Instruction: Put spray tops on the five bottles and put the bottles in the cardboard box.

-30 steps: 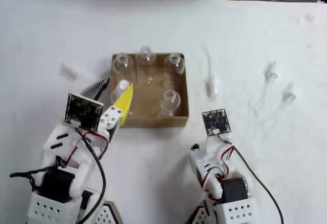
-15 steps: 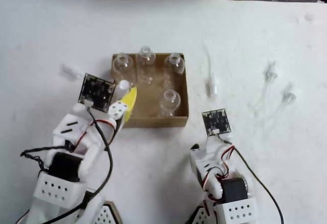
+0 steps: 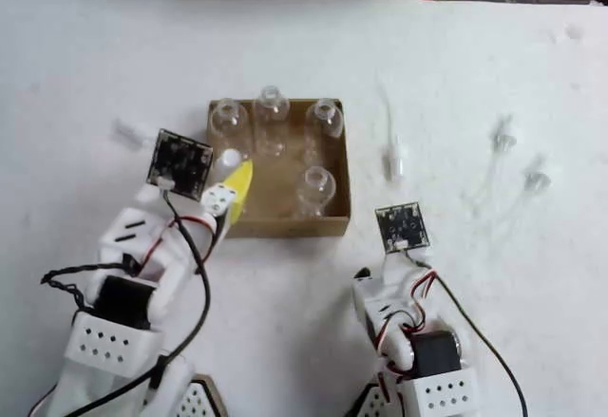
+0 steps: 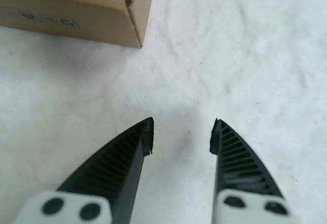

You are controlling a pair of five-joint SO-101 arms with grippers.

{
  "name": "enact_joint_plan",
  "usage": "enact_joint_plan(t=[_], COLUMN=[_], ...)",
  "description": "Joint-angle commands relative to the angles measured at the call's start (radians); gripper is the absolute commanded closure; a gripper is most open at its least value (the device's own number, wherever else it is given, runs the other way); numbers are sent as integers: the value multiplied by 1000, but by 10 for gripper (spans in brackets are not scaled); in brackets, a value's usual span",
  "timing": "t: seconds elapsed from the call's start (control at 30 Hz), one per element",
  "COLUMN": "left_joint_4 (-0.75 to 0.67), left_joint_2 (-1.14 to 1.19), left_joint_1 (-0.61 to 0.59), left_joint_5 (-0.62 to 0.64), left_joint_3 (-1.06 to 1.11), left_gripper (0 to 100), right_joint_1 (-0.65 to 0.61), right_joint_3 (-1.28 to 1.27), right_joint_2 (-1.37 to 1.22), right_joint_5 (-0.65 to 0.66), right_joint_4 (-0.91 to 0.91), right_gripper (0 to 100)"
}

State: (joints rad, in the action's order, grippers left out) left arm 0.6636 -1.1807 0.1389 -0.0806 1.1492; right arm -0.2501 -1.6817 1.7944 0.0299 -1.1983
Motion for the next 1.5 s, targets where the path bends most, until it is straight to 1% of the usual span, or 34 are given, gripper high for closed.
enact_joint_plan(t=[0.0, 0.53, 0.93, 1.0, 1.1, 1.17, 1.27, 1.37, 1.47], left_joint_4=[-26, -34, -28, -11, 120, 199, 250, 275, 287], left_joint_2=[5, 5, 2, -2, 4, 5, 54, 219, 464], left_joint_1=[-33, -31, -31, -38, -110, -173, -254, -311, -378], left_joint_5=[12, 15, 15, 15, 21, 66, 84, 66, 77], left_joint_3=[-58, -68, -115, -152, -339, -465, -568, -614, -686], left_gripper=[823, 823, 823, 823, 823, 823, 820, 820, 823], right_joint_1=[7, 7, 7, 7, 7, 7, 7, 7, 7], right_joint_3=[-9, -9, -9, -9, -9, -9, -9, -9, -9], right_joint_2=[5, 5, 5, 5, 5, 5, 5, 5, 5], right_joint_5=[11, 11, 11, 11, 11, 11, 11, 11, 11], right_joint_4=[-5, -5, -5, -5, -5, -5, -5, -5, -5], right_gripper=[836, 836, 836, 836, 836, 836, 836, 836, 836])
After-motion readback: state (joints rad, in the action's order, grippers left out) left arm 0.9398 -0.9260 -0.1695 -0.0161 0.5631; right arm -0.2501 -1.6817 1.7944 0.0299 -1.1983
